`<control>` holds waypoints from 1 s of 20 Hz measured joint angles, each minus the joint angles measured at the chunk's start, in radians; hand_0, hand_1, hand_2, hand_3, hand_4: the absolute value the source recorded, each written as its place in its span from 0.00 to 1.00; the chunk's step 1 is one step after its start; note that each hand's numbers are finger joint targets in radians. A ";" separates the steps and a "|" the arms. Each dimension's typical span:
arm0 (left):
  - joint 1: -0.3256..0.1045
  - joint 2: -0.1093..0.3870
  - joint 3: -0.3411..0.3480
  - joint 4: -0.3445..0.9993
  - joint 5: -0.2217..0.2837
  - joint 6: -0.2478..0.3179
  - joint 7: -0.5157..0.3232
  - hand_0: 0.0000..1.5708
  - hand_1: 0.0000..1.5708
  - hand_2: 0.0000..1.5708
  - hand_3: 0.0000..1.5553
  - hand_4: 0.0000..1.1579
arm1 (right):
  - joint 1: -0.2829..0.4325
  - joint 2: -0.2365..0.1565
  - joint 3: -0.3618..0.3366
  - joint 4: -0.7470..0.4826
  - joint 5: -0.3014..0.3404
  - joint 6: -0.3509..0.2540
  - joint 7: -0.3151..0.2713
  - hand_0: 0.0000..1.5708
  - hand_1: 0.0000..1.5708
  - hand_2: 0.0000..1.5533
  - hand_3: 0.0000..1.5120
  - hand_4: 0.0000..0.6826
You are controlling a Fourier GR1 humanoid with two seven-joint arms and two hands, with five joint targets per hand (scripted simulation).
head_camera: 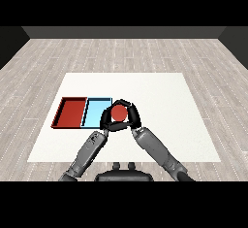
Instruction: Pick the red can and put it in the red box
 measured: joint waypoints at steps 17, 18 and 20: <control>0.026 0.010 0.040 -0.086 -0.024 -0.012 -0.046 1.00 1.00 1.00 0.96 0.98 | 0.009 -0.001 -0.041 -0.011 0.057 0.041 0.085 0.00 0.00 0.00 0.00 0.00; 0.022 0.007 0.042 -0.078 -0.033 -0.012 -0.051 1.00 1.00 1.00 0.96 0.98 | 0.012 -0.001 -0.044 -0.027 0.060 0.040 0.095 0.00 0.00 0.00 0.00 0.00; 0.034 0.006 0.050 -0.079 -0.051 -0.016 -0.050 1.00 1.00 1.00 0.97 0.98 | 0.022 -0.002 -0.066 -0.038 0.054 0.047 0.077 0.00 0.00 0.00 0.00 0.00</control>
